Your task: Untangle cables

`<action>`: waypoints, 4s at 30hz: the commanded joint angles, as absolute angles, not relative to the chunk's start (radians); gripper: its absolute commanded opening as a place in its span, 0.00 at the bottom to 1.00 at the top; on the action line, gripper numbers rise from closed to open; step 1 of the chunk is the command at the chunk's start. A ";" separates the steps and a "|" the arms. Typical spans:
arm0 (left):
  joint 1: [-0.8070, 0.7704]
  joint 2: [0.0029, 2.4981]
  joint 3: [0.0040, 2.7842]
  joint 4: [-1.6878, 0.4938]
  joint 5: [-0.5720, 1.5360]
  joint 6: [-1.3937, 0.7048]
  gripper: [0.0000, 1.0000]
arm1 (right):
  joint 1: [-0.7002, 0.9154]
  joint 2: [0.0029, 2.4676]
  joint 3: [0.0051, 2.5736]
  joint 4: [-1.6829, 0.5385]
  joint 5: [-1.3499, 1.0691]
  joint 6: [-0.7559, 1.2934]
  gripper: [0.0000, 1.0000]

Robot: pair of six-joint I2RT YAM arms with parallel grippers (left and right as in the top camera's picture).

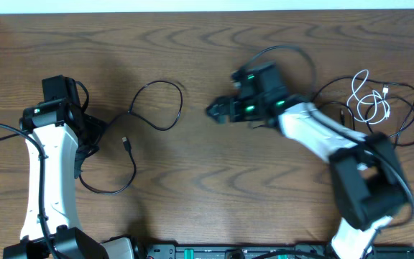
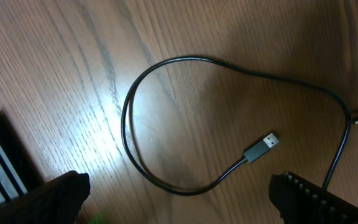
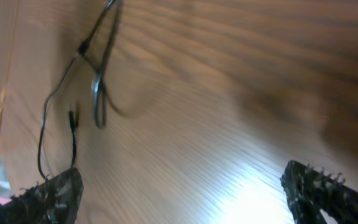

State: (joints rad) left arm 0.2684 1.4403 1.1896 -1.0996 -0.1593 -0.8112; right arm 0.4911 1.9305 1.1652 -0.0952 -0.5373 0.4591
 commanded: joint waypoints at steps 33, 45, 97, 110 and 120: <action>0.270 1.443 1.195 -1.106 -0.165 -0.806 0.98 | 0.461 1.765 1.171 -0.101 -0.247 0.390 0.01; 0.270 1.443 1.195 -1.106 -0.165 -0.806 0.98 | 0.389 1.595 1.171 -0.461 -0.246 0.152 0.01; 0.270 1.443 1.195 -1.106 -0.165 -0.806 0.98 | 0.954 1.975 1.171 -0.491 -0.032 -0.062 0.01; 0.270 1.443 1.195 -1.106 -0.165 -0.806 0.98 | 0.950 1.903 1.171 -0.612 -0.044 -0.110 0.62; 0.270 1.443 1.195 -1.106 -0.165 -0.806 0.98 | 0.950 1.903 1.171 -0.711 0.080 -0.134 0.71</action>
State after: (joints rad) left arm 0.2684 1.4403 1.1896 -1.1004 -0.1585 -0.8112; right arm 0.9508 1.9179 1.1816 -0.6895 0.0204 -0.1020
